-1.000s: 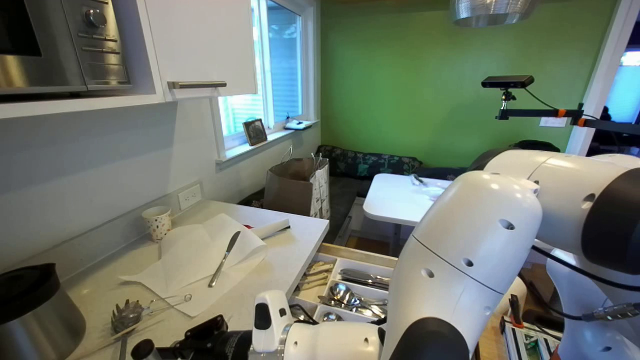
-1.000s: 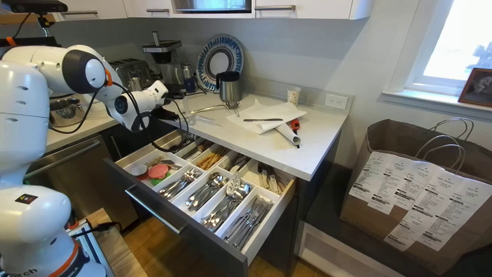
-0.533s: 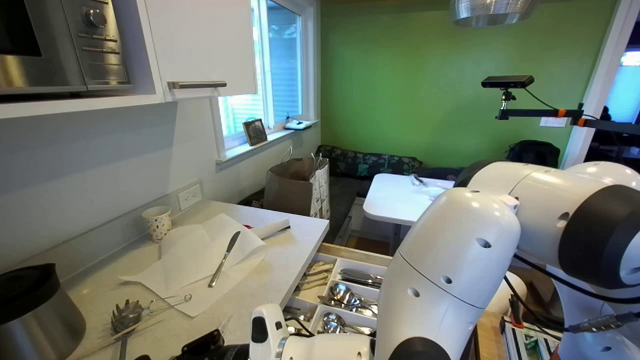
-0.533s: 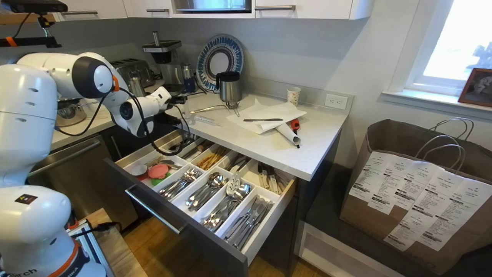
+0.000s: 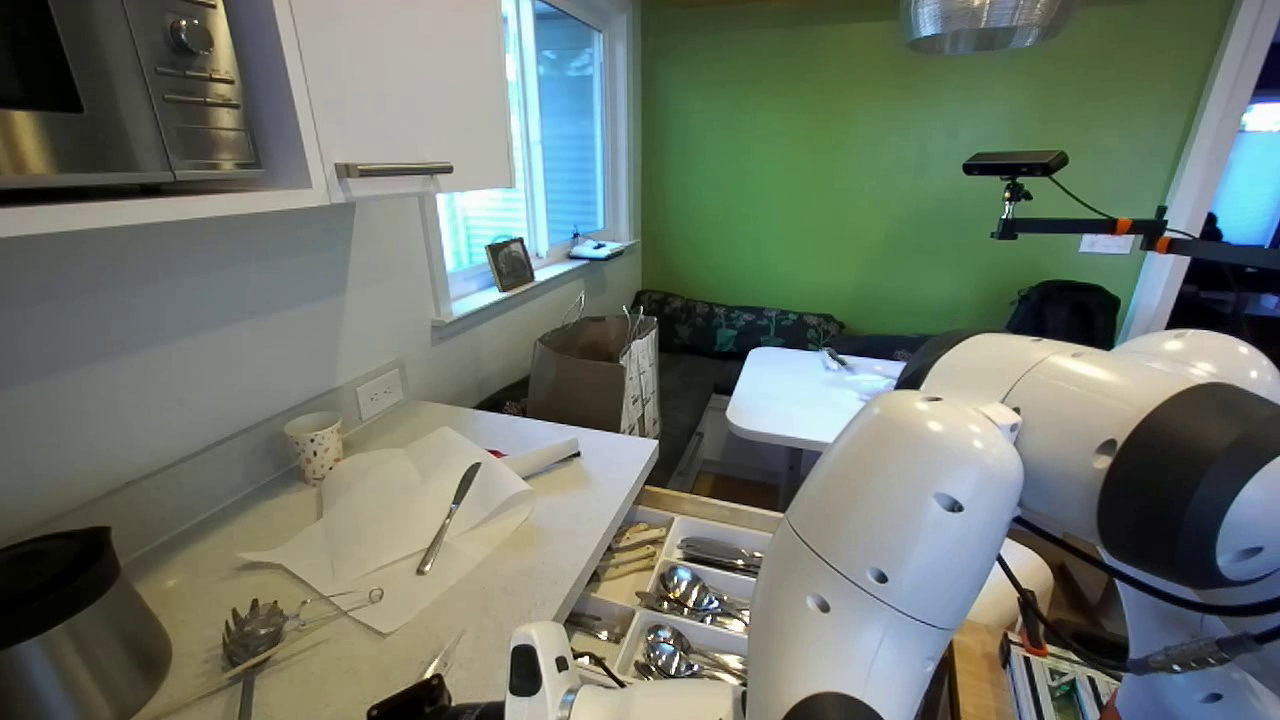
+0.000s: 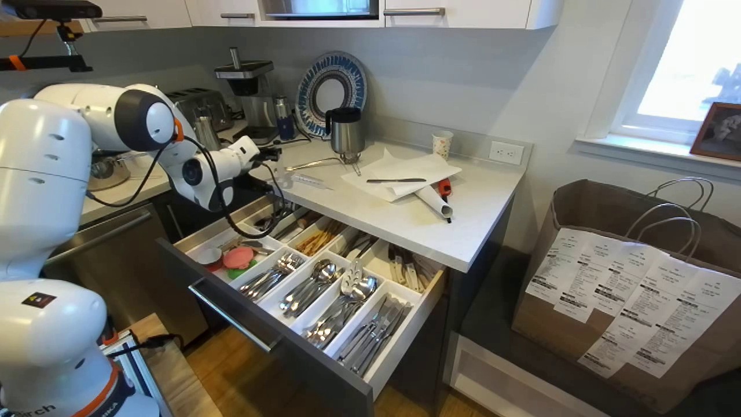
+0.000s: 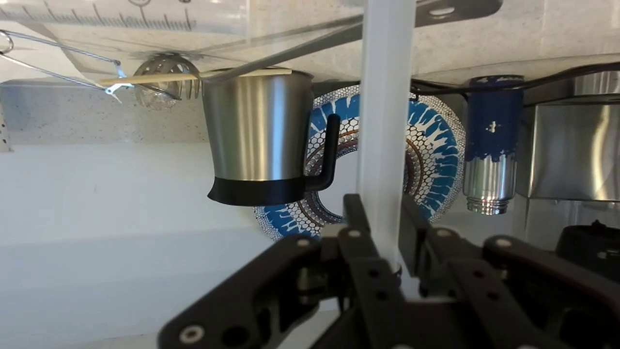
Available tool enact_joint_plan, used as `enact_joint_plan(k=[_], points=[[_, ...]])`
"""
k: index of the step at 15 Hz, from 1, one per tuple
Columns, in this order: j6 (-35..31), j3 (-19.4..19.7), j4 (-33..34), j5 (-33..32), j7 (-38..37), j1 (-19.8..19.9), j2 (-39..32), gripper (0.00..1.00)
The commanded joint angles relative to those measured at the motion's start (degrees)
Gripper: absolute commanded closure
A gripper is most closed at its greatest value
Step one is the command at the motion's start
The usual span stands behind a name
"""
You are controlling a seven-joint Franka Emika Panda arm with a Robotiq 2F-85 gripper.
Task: Remove the syringe from the drawer and then put it on the counter
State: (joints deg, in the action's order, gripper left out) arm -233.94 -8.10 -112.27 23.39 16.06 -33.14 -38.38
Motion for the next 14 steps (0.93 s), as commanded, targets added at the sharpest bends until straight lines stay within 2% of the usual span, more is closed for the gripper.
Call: enact_joint_plan(k=[1,2,3,4,5,11,14], points=[[-1.48,-0.58,0.38,-3.67,-3.61,1.51,-1.52,0.95],[-1.47,-0.65,0.30,-4.18,-4.08,1.75,-1.49,0.95],[-1.26,-0.64,0.06,-4.57,-4.22,1.95,-1.26,0.54],[-1.34,-0.68,0.06,-5.04,-4.52,2.15,-1.27,0.53],[-1.32,-0.67,-0.13,-5.11,-4.52,2.27,-1.07,0.49],[-0.51,-0.92,-1.00,-6.28,-4.69,2.87,-0.21,0.01],[1.87,-1.59,-2.25,-8.85,-5.23,3.67,0.89,0.00]])
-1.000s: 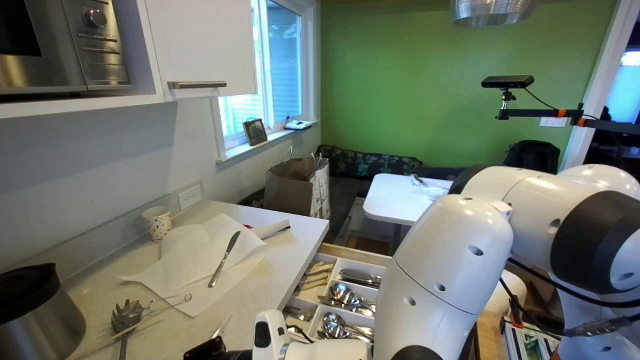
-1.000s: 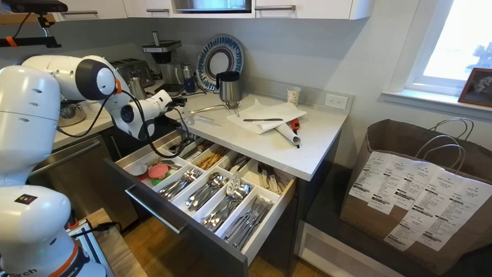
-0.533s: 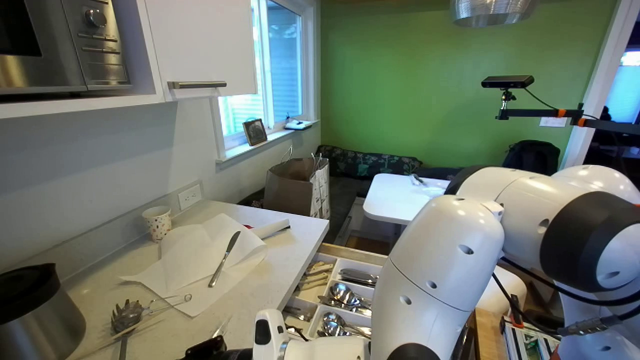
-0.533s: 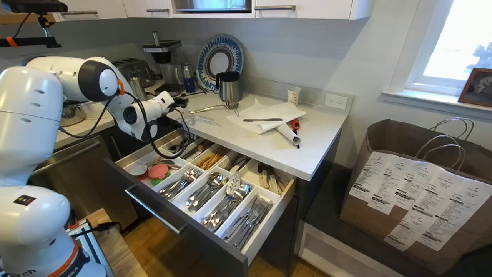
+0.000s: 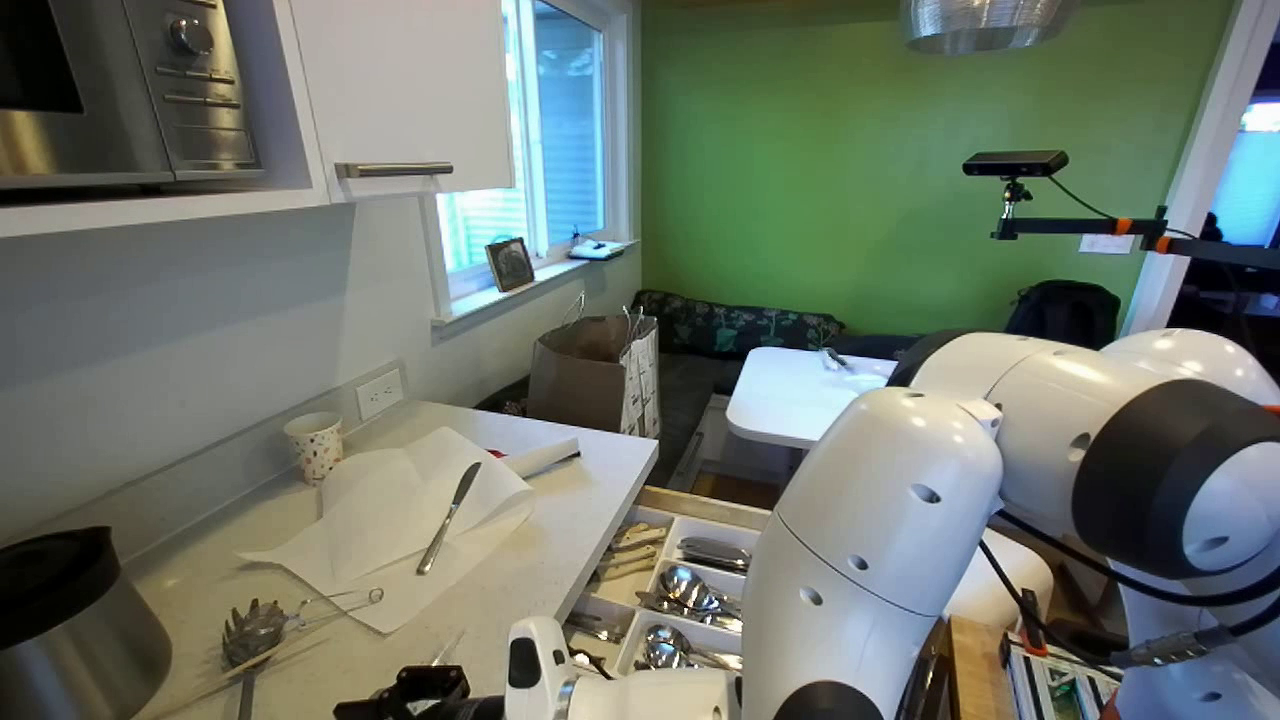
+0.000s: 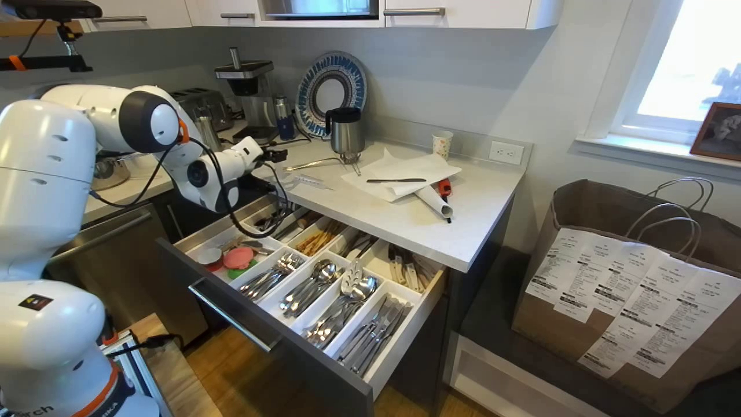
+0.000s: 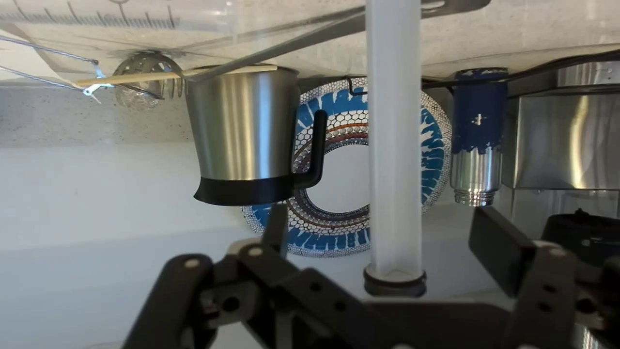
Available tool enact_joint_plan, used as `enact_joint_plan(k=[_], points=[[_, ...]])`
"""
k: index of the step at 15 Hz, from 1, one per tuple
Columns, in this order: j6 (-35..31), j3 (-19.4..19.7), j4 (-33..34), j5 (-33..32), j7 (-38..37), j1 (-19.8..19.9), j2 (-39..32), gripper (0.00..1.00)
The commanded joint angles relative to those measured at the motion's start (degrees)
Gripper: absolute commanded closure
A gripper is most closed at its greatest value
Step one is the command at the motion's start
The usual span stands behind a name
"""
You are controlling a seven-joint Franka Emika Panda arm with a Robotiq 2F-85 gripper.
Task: Remove the syringe from the drawer and then put it on the counter
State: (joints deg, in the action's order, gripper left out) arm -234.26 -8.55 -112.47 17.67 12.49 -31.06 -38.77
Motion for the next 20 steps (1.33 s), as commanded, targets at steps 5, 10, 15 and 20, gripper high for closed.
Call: enact_joint_plan(k=[5,10,15,20], points=[[5.98,-2.28,-3.84,-8.11,-3.74,3.45,2.84,0.00],[10.47,-3.21,-8.51,-11.09,-5.84,5.41,6.58,0.00],[15.40,-4.48,-14.59,-13.96,-8.15,7.56,11.89,0.00],[22.42,-10.27,-20.86,-26.74,-17.56,15.41,18.43,0.00]])
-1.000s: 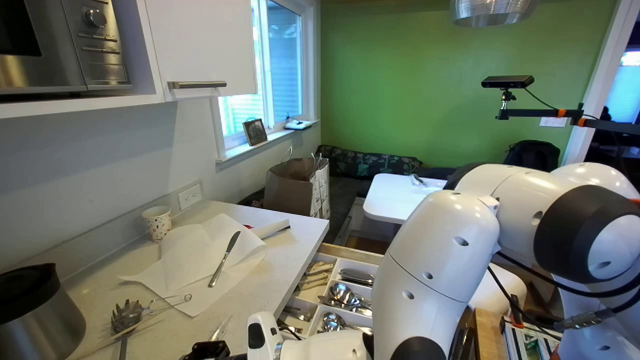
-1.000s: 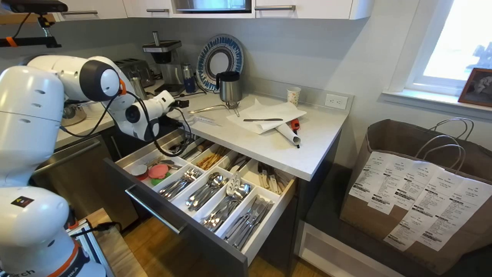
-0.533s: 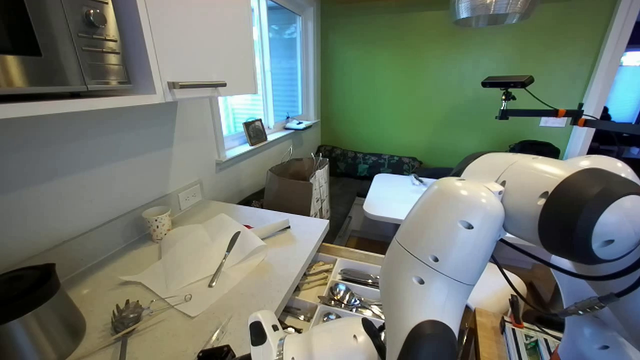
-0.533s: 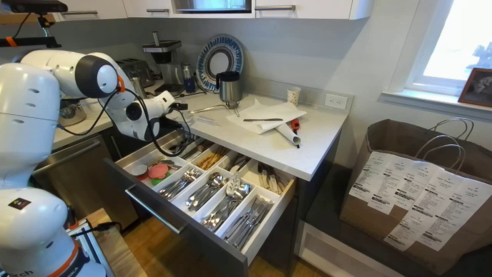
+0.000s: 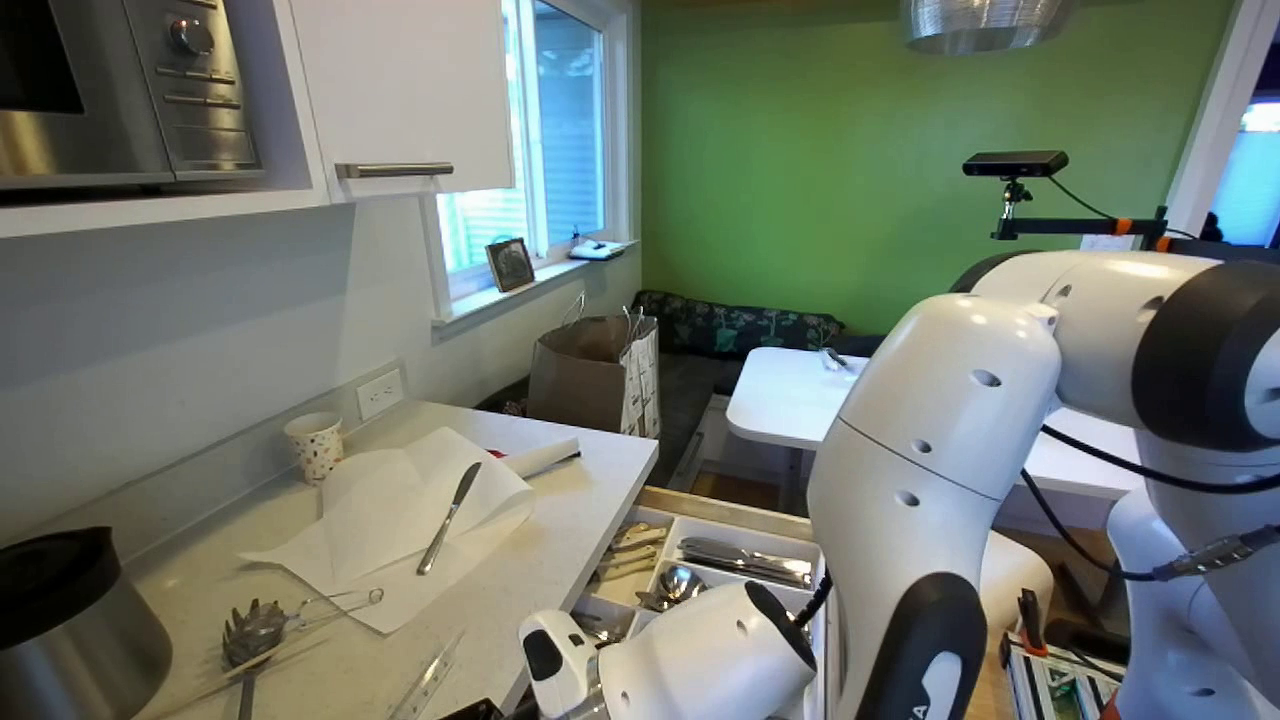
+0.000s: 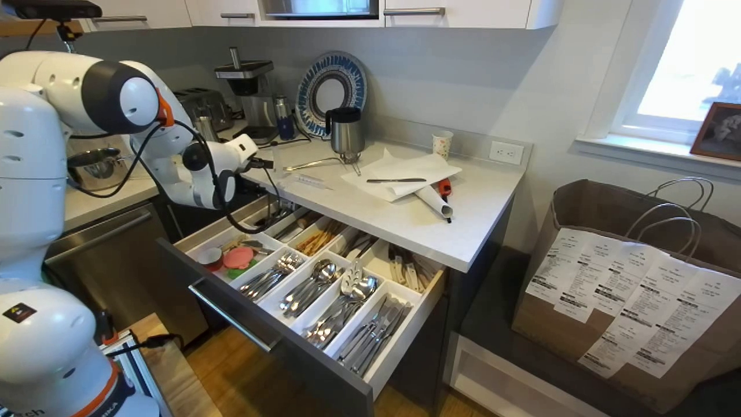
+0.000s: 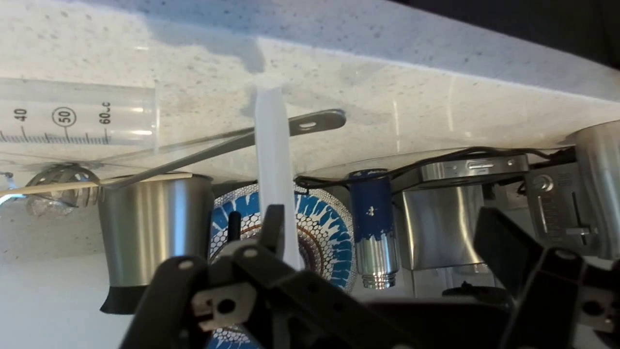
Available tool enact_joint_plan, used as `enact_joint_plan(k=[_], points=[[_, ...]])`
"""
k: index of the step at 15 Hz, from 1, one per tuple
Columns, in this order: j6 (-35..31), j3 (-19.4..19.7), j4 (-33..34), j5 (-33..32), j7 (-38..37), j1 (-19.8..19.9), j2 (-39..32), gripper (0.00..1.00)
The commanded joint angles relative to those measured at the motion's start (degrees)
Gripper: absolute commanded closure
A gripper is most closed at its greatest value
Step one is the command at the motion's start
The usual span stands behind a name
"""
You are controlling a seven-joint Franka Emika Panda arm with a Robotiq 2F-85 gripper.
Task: Remove the syringe from the drawer and then put it on the counter
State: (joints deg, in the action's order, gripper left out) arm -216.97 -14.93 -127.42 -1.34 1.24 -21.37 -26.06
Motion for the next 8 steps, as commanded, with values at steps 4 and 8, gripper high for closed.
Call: enact_joint_plan(k=[4,8], points=[[12.20,-11.71,-12.46,-22.74,-19.89,16.84,12.62,0.00],[16.40,-24.35,-17.98,-41.77,-37.62,32.79,15.90,0.00]])
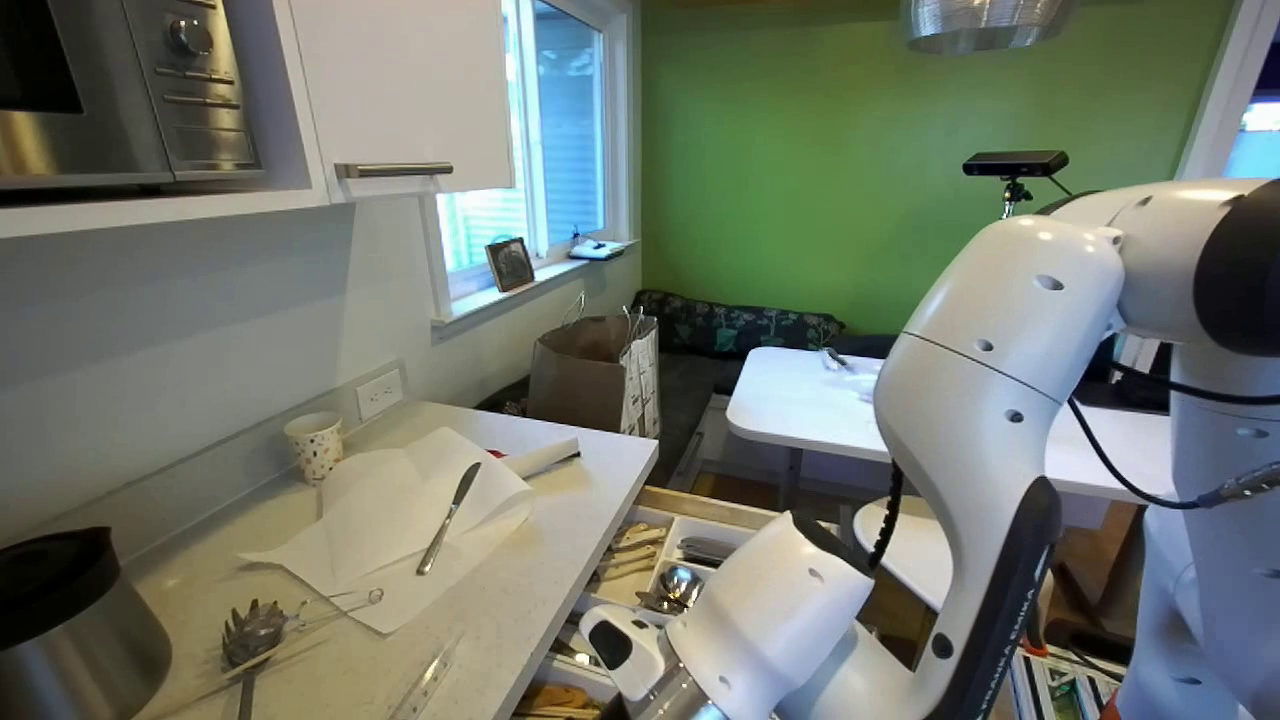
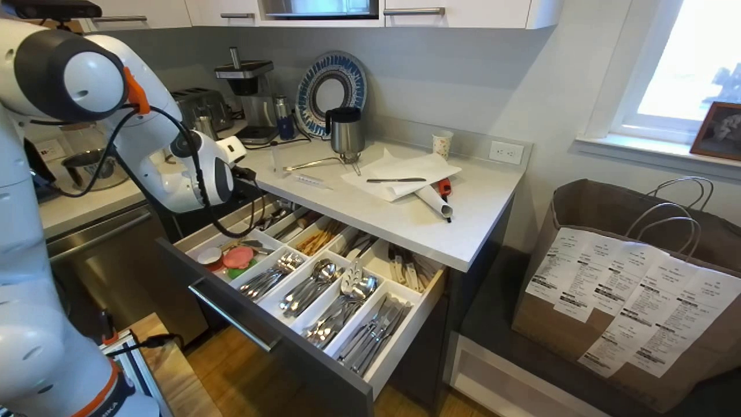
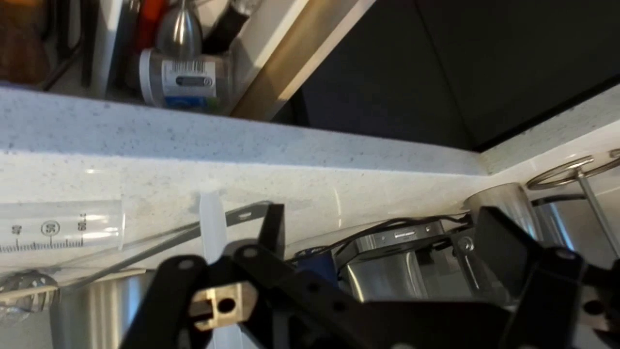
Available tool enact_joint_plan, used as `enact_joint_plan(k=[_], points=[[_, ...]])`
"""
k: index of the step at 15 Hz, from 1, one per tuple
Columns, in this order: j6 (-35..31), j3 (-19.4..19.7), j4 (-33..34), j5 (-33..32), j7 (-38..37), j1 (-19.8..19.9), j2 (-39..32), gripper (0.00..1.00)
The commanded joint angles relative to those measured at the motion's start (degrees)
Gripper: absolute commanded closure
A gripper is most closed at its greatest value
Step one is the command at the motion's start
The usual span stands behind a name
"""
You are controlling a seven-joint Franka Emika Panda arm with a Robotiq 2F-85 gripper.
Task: Remove the syringe from the drawer and then put it on the counter
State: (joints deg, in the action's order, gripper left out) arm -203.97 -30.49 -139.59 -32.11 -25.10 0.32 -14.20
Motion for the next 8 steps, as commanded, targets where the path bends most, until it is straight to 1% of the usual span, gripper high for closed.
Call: enact_joint_plan(k=[1,3,4,5,6,8], points=[[4.26,-11.14,-6.72,-15.67,-15.81,14.35,4.03,0.00],[7.94,-15.47,-9.84,-23.22,-24.77,20.73,6.10,0.00],[10.16,-17.10,-11.09,-26.87,-27.87,23.40,7.23,0.00],[6.91,-13.36,-7.79,-21.47,-21.34,18.02,3.43,0.00],[7.22,-14.01,-8.60,-22.66,-22.48,19.36,3.71,0.00],[7.16,-13.87,-8.12,-22.45,-22.10,19.14,3.56,0.00]])
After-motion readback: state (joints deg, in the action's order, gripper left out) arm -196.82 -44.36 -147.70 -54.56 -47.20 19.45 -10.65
